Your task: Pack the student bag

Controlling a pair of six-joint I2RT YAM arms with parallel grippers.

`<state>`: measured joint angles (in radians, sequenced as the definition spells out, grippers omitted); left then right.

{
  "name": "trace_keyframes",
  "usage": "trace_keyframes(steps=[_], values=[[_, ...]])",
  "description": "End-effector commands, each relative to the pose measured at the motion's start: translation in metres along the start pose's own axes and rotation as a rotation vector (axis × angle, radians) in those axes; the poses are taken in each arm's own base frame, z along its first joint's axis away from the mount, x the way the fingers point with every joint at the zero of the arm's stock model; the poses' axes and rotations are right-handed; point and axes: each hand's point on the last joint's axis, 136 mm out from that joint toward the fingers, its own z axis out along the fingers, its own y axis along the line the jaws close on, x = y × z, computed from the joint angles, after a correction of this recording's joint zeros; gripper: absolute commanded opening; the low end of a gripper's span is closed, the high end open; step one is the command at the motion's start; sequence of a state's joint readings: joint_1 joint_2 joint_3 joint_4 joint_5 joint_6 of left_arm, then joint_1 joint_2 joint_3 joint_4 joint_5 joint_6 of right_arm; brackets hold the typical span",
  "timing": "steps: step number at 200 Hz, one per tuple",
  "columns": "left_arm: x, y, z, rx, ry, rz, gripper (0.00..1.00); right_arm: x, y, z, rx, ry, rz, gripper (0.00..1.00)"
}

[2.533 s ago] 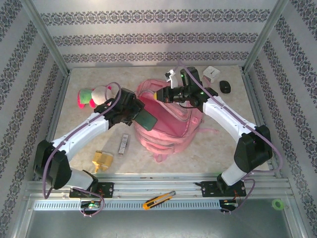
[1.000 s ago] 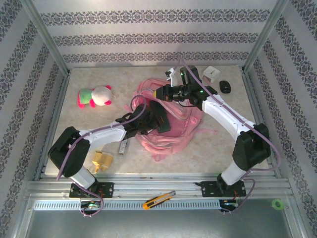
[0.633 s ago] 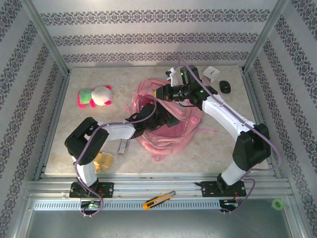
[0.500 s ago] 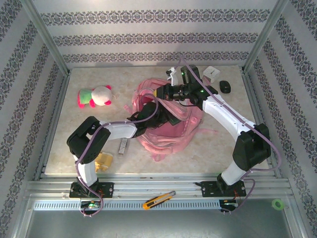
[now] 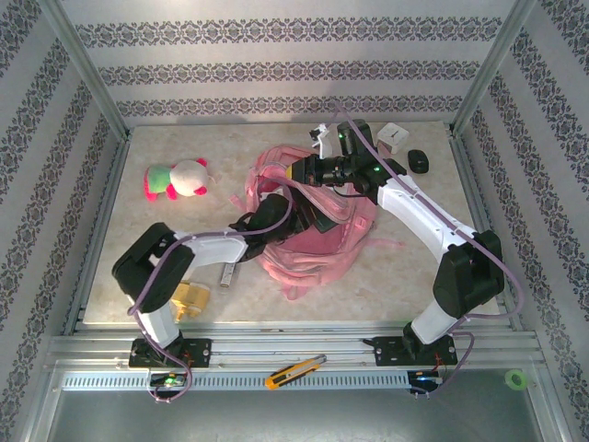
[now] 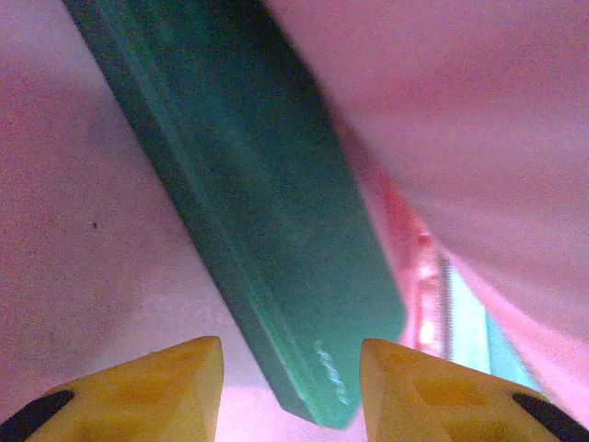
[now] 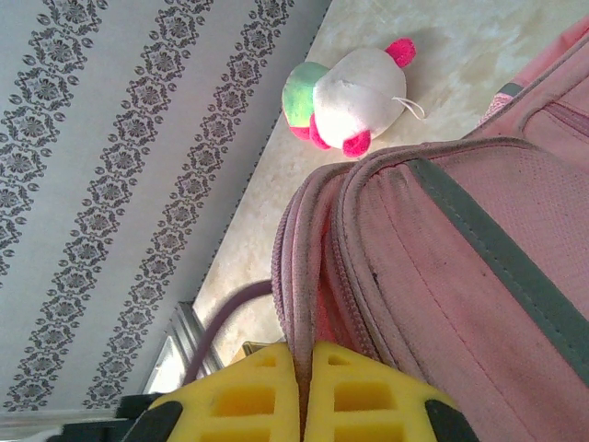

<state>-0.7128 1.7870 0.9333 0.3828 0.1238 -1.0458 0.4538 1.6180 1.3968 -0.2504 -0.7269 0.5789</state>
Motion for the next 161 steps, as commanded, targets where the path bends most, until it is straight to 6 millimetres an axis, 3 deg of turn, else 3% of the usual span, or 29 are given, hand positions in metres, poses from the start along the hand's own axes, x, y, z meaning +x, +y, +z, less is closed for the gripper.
trace_keyframes(steps=[1,29,55,82,93,123,161], values=[[0.007,-0.033,0.02,0.097,0.028,0.052,0.42,-0.023,0.042,-0.024,-0.083,-0.084,-0.078,0.0],[-0.001,-0.066,0.032,0.157,0.02,0.107,0.44,-0.022,0.042,-0.024,-0.079,-0.085,-0.077,0.0],[-0.012,-0.069,0.012,0.096,-0.03,0.139,0.5,-0.02,0.036,-0.024,-0.065,-0.084,-0.069,0.0],[-0.013,-0.033,-0.034,-0.072,-0.05,0.1,0.61,-0.019,0.034,-0.023,-0.061,-0.083,-0.064,0.0],[-0.009,-0.009,-0.059,-0.186,-0.04,0.068,0.66,-0.018,0.033,-0.023,-0.06,-0.084,-0.064,0.0],[-0.005,0.058,-0.146,-0.512,-0.059,-0.073,0.83,-0.018,0.031,-0.021,-0.052,-0.091,-0.06,0.0],[0.01,0.132,-0.25,-0.758,-0.129,-0.414,0.87,-0.015,0.019,-0.014,-0.024,-0.084,-0.019,0.0]])
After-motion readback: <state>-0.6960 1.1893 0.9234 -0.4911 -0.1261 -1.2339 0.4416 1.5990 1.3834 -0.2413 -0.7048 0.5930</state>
